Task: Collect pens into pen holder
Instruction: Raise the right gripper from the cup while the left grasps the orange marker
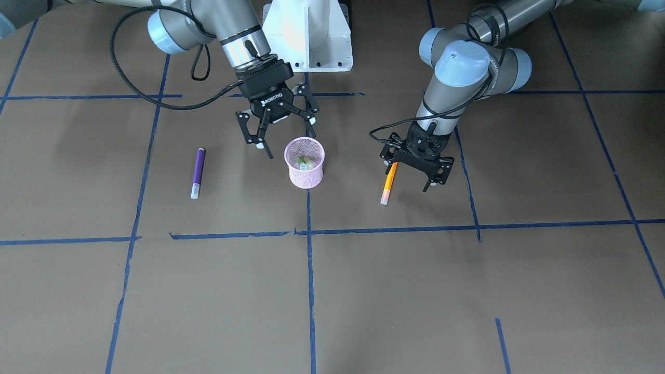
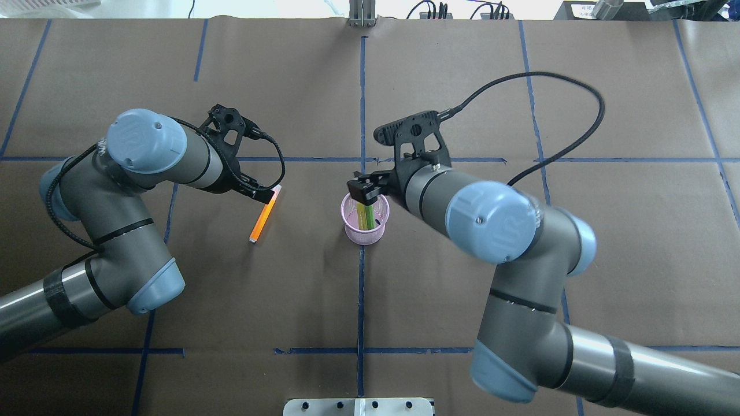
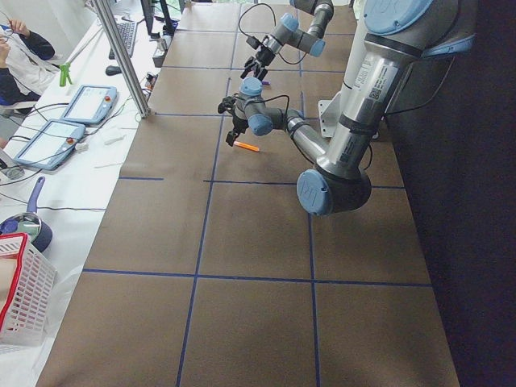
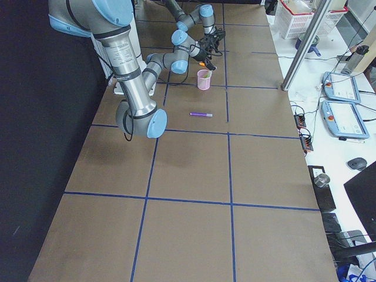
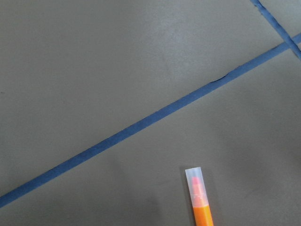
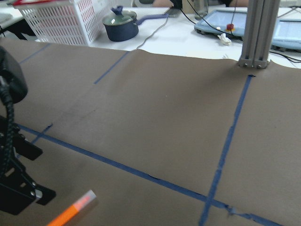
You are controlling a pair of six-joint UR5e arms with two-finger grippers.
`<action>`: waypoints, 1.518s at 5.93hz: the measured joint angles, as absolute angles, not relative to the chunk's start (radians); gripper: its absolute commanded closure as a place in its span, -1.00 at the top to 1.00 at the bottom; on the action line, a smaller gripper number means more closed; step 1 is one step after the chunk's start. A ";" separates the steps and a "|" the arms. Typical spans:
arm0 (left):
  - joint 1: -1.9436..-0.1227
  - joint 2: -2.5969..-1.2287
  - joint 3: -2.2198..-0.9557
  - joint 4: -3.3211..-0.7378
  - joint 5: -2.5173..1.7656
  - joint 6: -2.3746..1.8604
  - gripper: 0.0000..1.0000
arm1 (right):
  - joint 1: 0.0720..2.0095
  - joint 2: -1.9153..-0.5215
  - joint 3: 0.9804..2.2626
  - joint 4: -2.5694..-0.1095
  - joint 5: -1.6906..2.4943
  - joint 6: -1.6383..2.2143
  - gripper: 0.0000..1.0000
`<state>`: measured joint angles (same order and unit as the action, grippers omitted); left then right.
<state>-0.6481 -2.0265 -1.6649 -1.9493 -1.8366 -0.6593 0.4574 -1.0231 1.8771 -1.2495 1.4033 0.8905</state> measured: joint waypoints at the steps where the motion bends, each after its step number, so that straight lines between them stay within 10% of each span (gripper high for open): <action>1: -0.645 -2.056 -1.629 -1.949 -1.838 -0.682 0.99 | 0.524 -1.024 1.917 -1.431 1.538 0.892 1.00; 9: -0.601 -2.128 -1.517 -1.945 -1.862 -0.794 0.60 | 0.747 -1.051 1.924 -1.681 1.958 0.949 1.00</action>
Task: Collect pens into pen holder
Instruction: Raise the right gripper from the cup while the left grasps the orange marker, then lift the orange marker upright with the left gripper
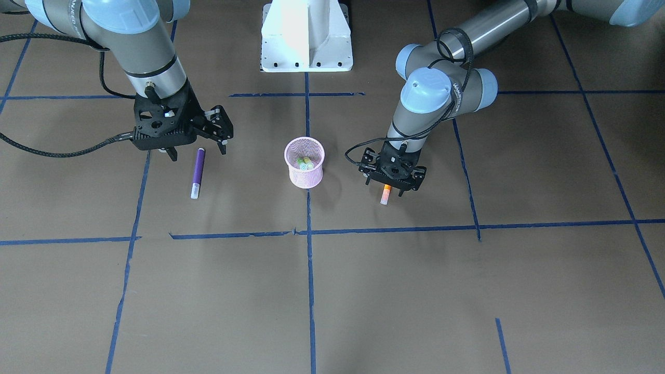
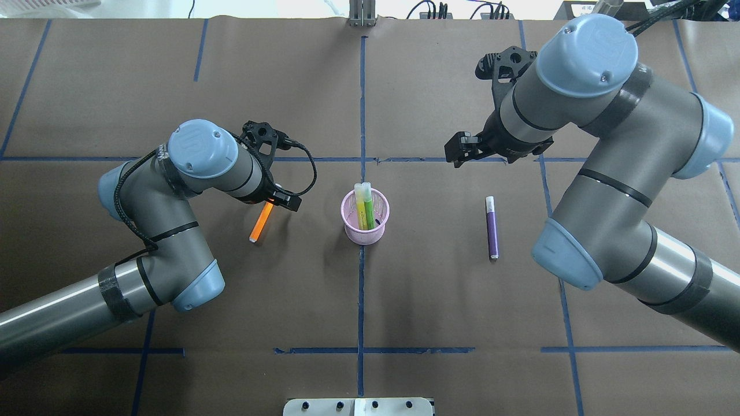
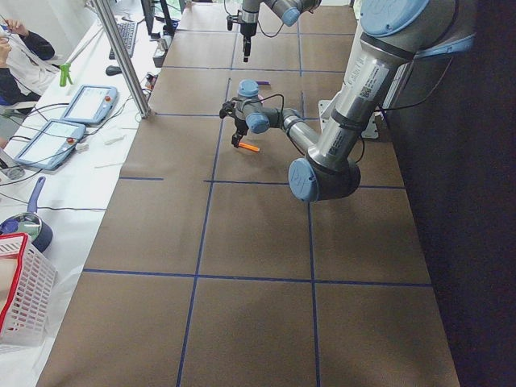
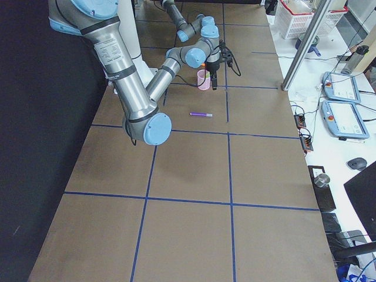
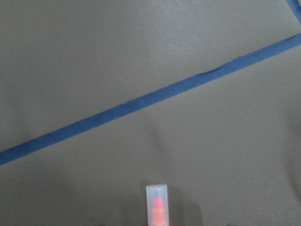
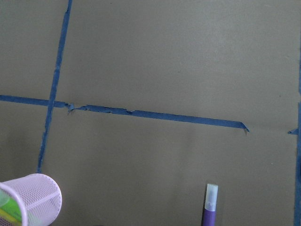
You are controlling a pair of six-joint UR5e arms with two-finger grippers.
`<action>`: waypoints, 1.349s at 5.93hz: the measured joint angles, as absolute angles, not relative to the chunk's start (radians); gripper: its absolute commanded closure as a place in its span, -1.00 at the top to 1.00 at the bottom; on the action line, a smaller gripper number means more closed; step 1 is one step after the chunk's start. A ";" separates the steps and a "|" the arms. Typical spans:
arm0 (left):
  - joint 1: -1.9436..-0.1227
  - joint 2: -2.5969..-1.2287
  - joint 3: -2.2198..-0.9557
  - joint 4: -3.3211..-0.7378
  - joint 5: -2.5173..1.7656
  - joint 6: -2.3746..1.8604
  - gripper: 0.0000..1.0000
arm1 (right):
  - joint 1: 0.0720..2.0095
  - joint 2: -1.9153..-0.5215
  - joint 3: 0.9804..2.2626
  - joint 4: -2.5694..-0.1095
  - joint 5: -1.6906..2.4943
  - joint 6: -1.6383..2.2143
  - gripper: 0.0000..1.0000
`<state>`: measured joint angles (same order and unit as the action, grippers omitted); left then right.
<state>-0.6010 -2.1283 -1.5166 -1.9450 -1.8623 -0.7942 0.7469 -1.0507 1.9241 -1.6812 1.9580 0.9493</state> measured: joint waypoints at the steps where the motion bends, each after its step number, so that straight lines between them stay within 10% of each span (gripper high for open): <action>1: -0.600 -2.128 -1.515 -1.945 -1.862 -0.795 0.52 | 0.747 -1.051 1.924 -1.681 1.959 0.950 1.00; 4: -0.600 -2.128 -1.503 -1.946 -1.862 -0.793 0.35 | 0.747 -1.051 1.924 -1.680 1.959 0.951 1.00; 6: -0.601 -2.128 -1.501 -1.948 -1.863 -0.793 -0.73 | 0.747 -1.051 1.925 -1.680 1.959 0.951 1.00; 8: -0.601 -2.123 -1.501 -1.955 -1.862 -0.792 -1.00 | 0.747 -1.051 1.926 -1.680 1.959 0.956 1.00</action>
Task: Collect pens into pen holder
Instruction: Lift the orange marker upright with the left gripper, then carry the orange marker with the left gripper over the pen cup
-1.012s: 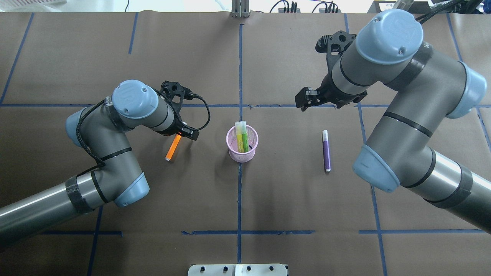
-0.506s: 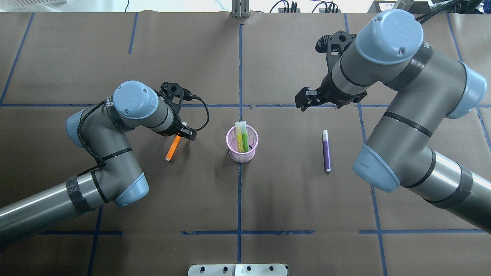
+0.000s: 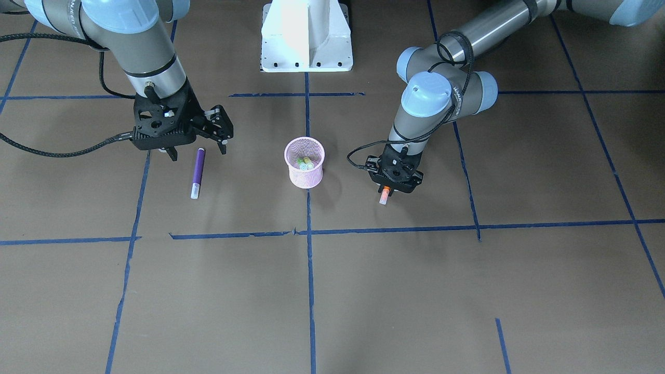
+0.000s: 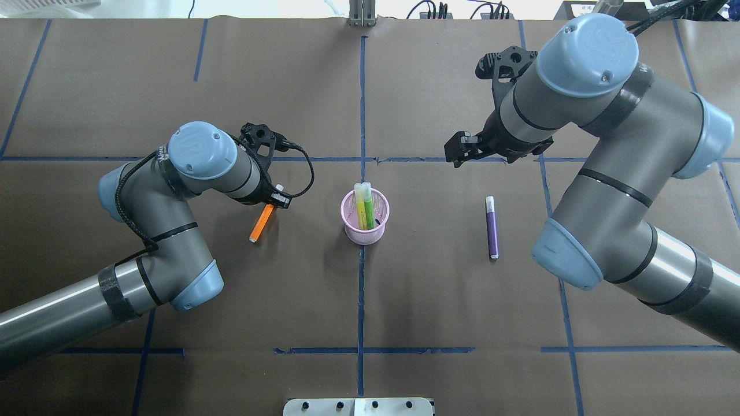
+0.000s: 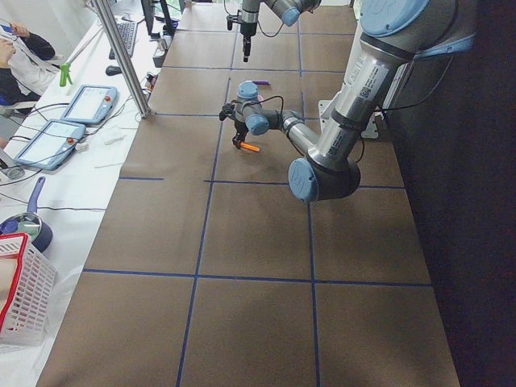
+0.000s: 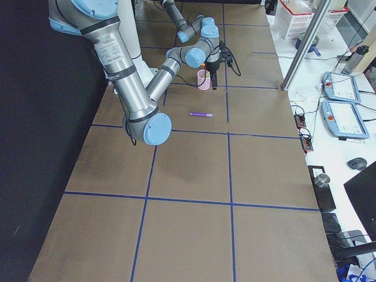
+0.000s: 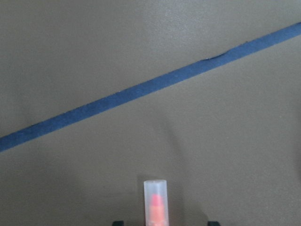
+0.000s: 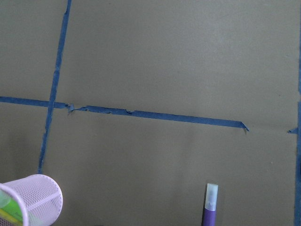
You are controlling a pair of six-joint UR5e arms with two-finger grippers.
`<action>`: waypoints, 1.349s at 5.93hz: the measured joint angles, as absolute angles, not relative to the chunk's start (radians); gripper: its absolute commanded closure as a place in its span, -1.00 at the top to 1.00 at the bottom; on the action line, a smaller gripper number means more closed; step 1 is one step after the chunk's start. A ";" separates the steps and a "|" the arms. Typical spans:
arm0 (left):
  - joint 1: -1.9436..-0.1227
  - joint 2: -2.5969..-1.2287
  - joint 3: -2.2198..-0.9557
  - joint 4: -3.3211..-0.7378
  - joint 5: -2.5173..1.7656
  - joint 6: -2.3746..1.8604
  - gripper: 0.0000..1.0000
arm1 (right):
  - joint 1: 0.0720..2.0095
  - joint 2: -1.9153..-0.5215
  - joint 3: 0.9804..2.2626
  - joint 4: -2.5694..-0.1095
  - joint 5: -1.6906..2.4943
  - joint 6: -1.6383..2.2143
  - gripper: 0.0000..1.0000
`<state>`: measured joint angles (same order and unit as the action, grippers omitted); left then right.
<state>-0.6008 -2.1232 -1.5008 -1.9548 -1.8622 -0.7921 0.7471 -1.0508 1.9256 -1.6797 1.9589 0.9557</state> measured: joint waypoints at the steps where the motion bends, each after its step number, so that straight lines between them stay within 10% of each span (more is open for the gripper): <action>1: -0.600 -2.121 -1.503 -1.953 -1.863 -0.791 -1.00 | 0.747 -1.051 1.927 -1.679 1.960 0.965 1.00; 5: -0.695 -2.116 -1.720 -1.991 -1.864 -0.786 -1.00 | 0.776 -1.080 1.927 -1.680 2.054 0.981 1.00; 8: -0.652 -2.106 -1.703 -2.514 -1.644 -0.955 -1.00 | 0.779 -1.119 1.928 -1.666 2.064 1.077 1.00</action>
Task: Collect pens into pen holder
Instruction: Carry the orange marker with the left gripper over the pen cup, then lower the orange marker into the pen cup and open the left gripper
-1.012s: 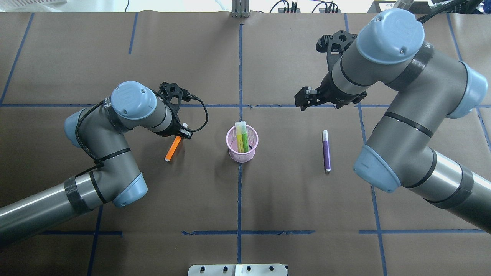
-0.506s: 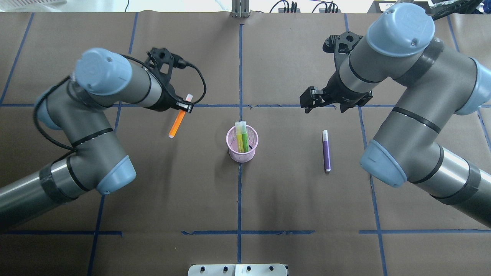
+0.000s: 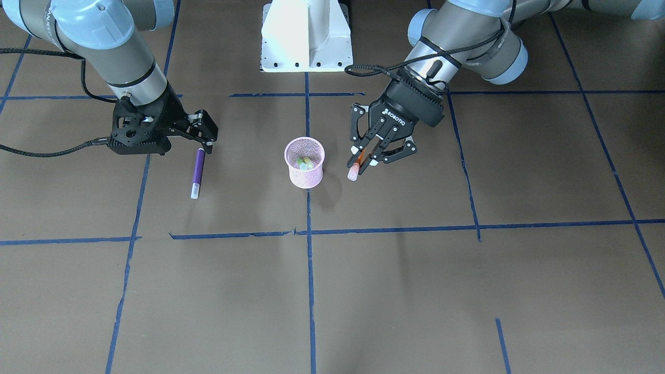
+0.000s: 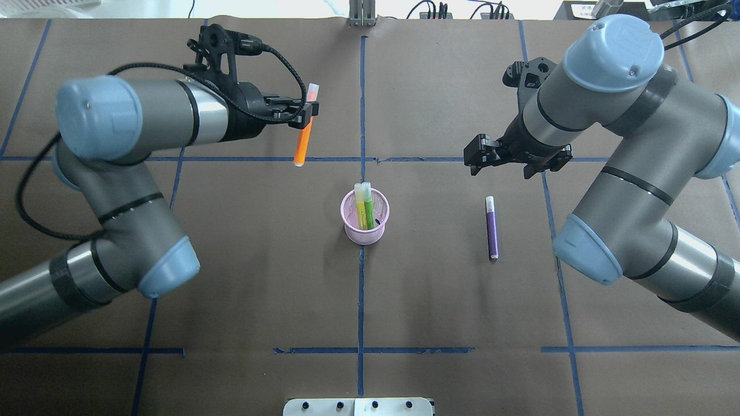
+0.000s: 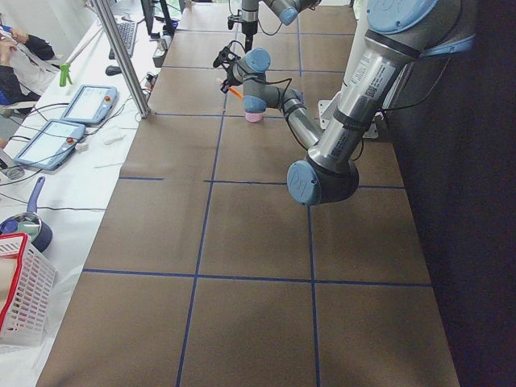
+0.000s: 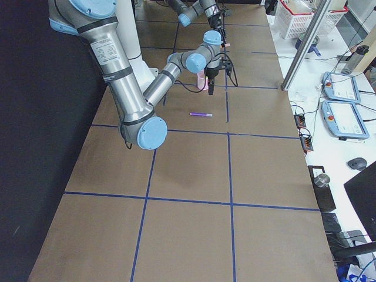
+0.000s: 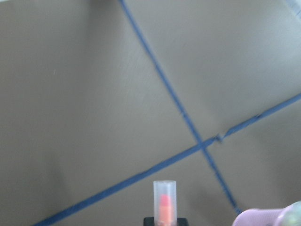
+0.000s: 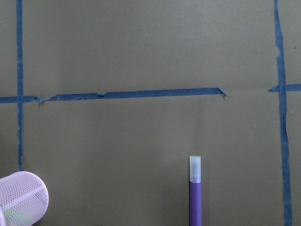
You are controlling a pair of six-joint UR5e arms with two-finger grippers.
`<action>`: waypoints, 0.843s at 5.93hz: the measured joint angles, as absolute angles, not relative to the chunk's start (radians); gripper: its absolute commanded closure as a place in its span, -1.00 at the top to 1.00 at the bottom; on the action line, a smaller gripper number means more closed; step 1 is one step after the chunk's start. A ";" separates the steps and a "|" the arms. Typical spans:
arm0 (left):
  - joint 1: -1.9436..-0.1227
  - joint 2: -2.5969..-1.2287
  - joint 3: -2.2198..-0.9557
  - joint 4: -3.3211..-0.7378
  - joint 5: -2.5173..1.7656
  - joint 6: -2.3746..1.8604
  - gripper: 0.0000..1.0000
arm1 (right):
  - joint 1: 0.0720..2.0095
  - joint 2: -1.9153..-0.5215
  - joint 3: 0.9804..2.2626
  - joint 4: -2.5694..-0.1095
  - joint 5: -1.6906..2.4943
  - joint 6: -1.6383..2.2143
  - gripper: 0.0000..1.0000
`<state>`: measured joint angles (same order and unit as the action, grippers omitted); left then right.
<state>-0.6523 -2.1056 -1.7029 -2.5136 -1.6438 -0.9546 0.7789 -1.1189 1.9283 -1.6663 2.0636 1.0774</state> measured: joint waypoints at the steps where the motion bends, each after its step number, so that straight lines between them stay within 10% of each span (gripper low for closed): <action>1: -0.569 -2.109 -1.585 -2.798 -1.504 -0.974 -1.00 | 0.778 -1.131 1.929 -1.643 2.061 1.102 1.00; 5: -0.424 -2.129 -1.395 -3.144 -1.300 -0.967 -1.00 | 0.776 -1.144 1.924 -1.609 2.063 1.105 1.00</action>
